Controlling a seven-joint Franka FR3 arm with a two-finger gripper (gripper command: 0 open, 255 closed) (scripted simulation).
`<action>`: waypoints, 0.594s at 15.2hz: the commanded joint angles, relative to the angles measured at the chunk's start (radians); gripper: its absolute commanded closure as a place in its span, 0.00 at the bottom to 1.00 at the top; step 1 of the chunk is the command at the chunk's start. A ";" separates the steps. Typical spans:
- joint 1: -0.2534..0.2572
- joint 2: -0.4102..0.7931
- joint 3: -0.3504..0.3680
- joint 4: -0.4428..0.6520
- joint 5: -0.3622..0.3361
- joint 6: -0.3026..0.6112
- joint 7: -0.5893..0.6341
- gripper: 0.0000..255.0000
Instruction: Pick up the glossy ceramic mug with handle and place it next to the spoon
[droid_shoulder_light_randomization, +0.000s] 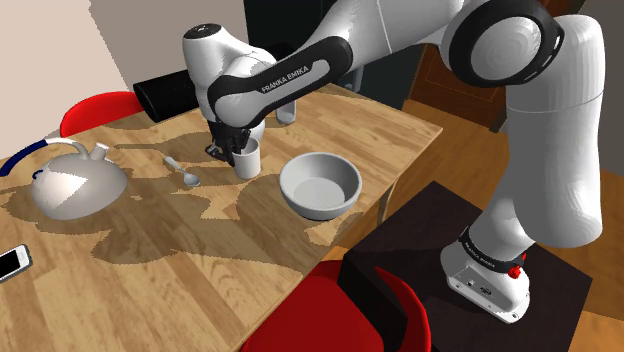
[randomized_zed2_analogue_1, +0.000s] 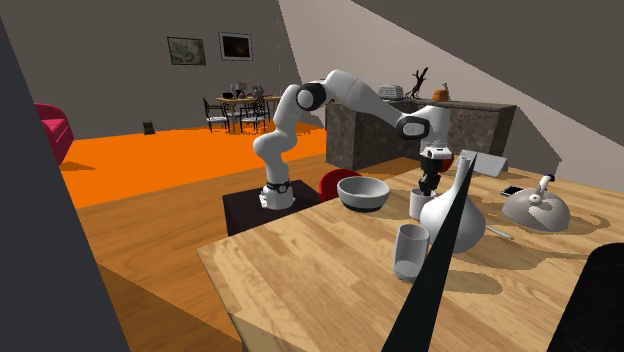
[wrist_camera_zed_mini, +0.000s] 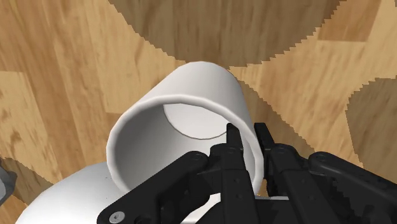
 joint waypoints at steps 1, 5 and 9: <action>0.000 0.000 0.000 0.000 0.000 0.000 0.000 1.00; 0.000 0.000 0.000 0.000 0.000 0.000 0.000 0.00; 0.001 -0.029 0.006 0.022 0.009 -0.051 -0.006 0.00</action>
